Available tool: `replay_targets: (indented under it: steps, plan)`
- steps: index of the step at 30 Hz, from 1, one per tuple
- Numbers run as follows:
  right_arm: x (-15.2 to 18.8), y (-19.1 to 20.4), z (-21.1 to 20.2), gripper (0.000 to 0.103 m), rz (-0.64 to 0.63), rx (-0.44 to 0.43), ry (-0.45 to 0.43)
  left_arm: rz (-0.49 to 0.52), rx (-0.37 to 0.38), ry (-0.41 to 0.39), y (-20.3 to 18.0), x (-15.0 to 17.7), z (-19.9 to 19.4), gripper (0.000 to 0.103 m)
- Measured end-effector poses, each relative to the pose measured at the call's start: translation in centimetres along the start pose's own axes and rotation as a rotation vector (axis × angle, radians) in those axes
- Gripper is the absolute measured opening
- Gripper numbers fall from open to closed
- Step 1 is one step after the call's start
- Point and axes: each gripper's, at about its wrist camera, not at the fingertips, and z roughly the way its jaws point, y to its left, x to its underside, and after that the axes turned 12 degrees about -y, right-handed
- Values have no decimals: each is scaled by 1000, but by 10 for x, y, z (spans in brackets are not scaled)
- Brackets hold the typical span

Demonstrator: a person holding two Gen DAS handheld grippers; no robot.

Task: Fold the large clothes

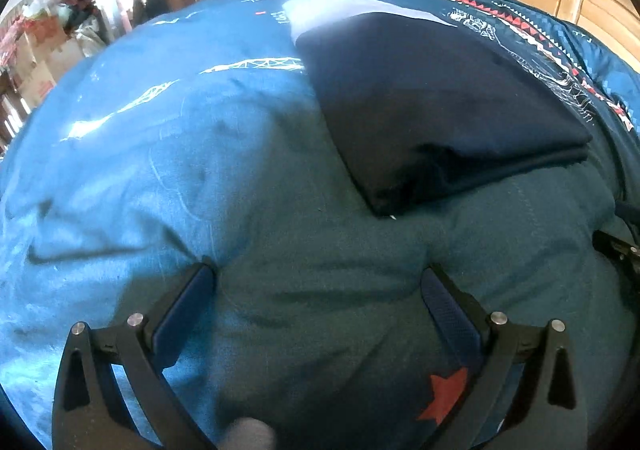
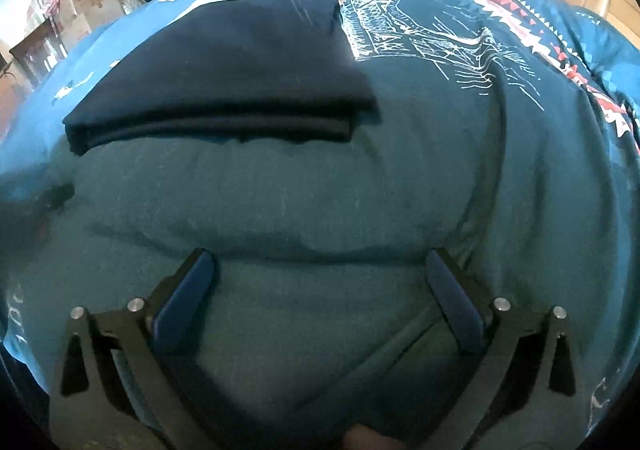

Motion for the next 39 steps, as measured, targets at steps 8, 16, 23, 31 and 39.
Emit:
replay_targets:
  steps: [8, 16, 23, 31, 39]
  plan:
    - [0, -1, 1, 103, 9, -7, -5, -2, 1, -9, 1, 1, 1, 103]
    - [-1, -3, 2, 103, 14, -3, -17, -7, 5, -12, 2, 2, 1, 103]
    - [-1, -2, 3, 103, 15, 2, -22, -6, 4, -13, 2, 2, 1, 103]
    - [-2, -3, 3, 103, 15, 2, -22, -6, 5, -13, 2, 2, 1, 103]
    - [-2, -3, 4, 103, 15, 1, -21, -6, 5, -14, 2, 2, 2, 103]
